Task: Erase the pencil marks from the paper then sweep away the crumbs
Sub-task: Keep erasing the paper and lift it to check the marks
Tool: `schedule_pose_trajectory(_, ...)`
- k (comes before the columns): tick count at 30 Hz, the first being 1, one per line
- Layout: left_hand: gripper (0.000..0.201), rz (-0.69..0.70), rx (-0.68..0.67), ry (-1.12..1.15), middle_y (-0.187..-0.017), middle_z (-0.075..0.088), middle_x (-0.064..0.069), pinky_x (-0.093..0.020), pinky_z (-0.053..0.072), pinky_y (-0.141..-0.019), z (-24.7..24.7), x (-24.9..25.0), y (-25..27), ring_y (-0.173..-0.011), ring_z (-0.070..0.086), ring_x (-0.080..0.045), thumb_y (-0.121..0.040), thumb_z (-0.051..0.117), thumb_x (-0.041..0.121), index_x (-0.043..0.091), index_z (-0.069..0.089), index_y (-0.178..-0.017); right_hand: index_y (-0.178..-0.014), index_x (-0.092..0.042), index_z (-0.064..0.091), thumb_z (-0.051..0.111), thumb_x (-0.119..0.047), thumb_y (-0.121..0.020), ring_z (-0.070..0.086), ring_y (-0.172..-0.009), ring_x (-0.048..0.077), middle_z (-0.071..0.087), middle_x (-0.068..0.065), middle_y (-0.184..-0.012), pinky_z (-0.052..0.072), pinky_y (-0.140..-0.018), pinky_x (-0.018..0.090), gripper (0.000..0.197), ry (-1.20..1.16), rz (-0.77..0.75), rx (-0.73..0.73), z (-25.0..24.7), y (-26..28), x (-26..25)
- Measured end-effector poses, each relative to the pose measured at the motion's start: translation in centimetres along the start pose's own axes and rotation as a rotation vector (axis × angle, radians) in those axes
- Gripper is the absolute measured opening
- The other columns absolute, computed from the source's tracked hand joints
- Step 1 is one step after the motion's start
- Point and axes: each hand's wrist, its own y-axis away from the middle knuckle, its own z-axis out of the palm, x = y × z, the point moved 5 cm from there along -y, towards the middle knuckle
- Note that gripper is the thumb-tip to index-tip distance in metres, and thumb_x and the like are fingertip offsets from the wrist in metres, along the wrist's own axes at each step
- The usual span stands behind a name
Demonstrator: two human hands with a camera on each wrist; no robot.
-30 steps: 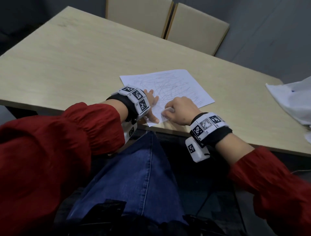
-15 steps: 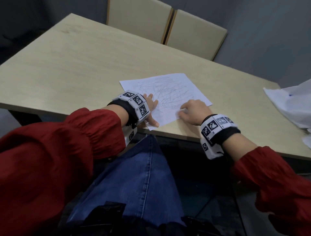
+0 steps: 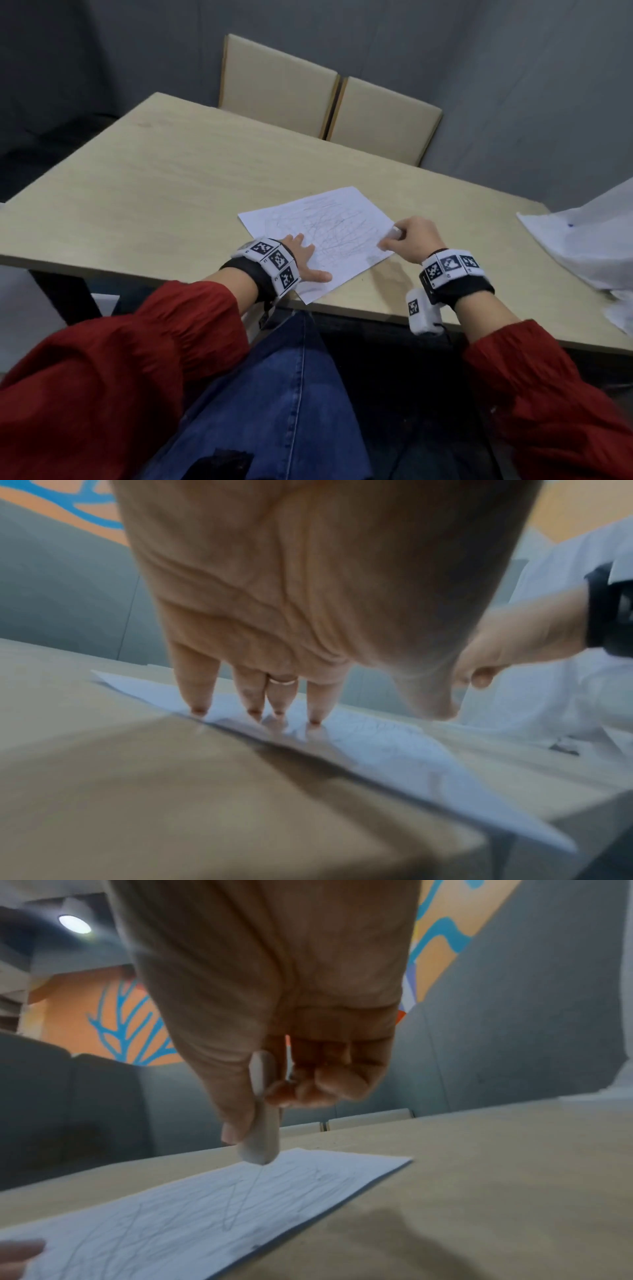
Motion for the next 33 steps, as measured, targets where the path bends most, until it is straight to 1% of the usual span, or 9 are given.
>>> schedule_pose_trajectory(2,0.082,-0.015,0.030,0.016,-0.153,0.033,-0.015,-0.046,0.032,-0.111,-0.7,-0.2,-0.1,-0.137,0.037,-0.030,-0.092,0.028,0.071,0.010,0.039,-0.145,-0.061,-0.011,0.054,0.074,-0.022,-0.080,0.050,-0.063,0.014,0.051,-0.004,-0.061,0.034,-0.051,0.023,0.029,-0.028,0.046,-0.055,0.2,0.2,0.4)
schedule_pose_trajectory(4,0.069,-0.022,0.098,0.031,-0.118,0.061,-0.011,-0.040,0.046,-0.096,-2.0,-0.6,-0.2,-0.112,0.057,-0.029,-0.093,0.037,0.066,0.006,0.060,-0.119,-0.070,-0.013,0.052,0.067,-0.026,-0.086,0.055,-0.080,0.022,0.055,0.000,-0.075,0.036,-0.057,0.026,0.025,0.028,0.053,-0.164,1.2,0.3,0.1)
schedule_pose_trajectory(8,0.057,-0.109,0.178,0.063,-0.124,0.060,-0.014,-0.039,0.047,-0.095,-3.9,-3.6,-1.3,-0.109,0.057,-0.029,-0.089,0.059,0.053,0.004,0.060,-0.120,-0.109,-0.006,0.055,0.056,-0.030,-0.093,0.054,-0.108,0.029,0.057,0.012,-0.113,0.037,-0.077,0.028,0.029,0.115,0.029,-0.271,2.9,-0.3,-1.7)
schedule_pose_trajectory(11,0.060,-0.268,0.252,0.077,-0.105,0.061,-0.015,-0.042,0.053,-0.084,-4.1,-7.0,-2.1,-0.087,0.056,-0.029,-0.070,0.070,0.066,0.010,0.051,-0.082,-0.121,-0.003,0.053,0.054,-0.031,-0.094,0.053,-0.116,0.031,0.056,0.015,-0.127,0.038,-0.079,0.028,0.039,0.140,0.038,-0.272,3.2,-1.1,-2.3)
schedule_pose_trajectory(14,0.072,-0.369,0.252,0.162,-0.090,0.057,-0.011,-0.034,0.051,-0.070,-4.1,-8.8,-1.6,-0.074,0.056,-0.026,-0.055,0.075,0.075,0.012,0.046,-0.074,-0.122,-0.004,0.054,0.056,-0.032,-0.093,0.054,-0.114,0.030,0.058,0.014,-0.126,0.038,-0.078,0.028,0.041,0.106,0.063,-0.261,3.3,-2.1,-2.1)
schedule_pose_trajectory(20,0.076,-0.465,0.257,0.276,-0.095,0.044,-0.010,-0.034,0.046,-0.067,-5.1,-9.6,-0.7,-0.077,0.052,-0.026,-0.046,0.086,0.065,0.009,0.050,-0.083,-0.122,-0.003,0.055,0.058,-0.033,-0.093,0.056,-0.113,0.030,0.060,0.014,-0.123,0.037,-0.076,0.027,0.042,0.092,0.066,-0.253,3.4,-2.8,-2.2)
schedule_pose_trajectory(26,0.041,-0.439,0.401,0.388,-0.073,0.063,-0.011,-0.031,0.051,-0.060,-6.7,-10.1,-0.7,-0.065,0.060,-0.026,-0.061,0.088,0.030,0.005,0.060,-0.077,-0.121,-0.004,0.056,0.059,-0.030,-0.093,0.054,-0.094,0.024,0.062,0.012,-0.118,0.037,-0.074,0.026,0.039,0.020,0.076,-0.239,3.0,-3.0,-2.5)
schedule_pose_trajectory(30,0.027,-0.395,0.586,0.561,-0.097,0.067,-0.024,-0.037,0.050,-0.070,-8.6,-10.2,-0.3,-0.083,0.062,-0.035,-0.083,0.075,0.020,0.000,0.067,-0.099,-0.082,-0.010,0.054,0.063,-0.024,-0.089,0.051,-0.089,0.024,0.059,0.011,-0.098,0.038,-0.071,0.026,0.018,-0.057,0.072,-0.161,2.9,-3.3,-2.1)
schedule_pose_trajectory(33,0.025,-0.352,0.765,0.739,-0.110,0.067,-0.017,-0.032,0.044,-0.073,-9.6,-10.1,0.3,-0.094,0.061,-0.033,-0.089,0.067,0.017,0.004,0.066,-0.111,-0.062,-0.015,0.046,0.067,-0.017,-0.083,0.053,-0.079,0.024,0.062,0.011,-0.085,0.039,-0.063,0.025,0.030,-0.136,0.068,-0.111,3.1,-3.5,-2.1)
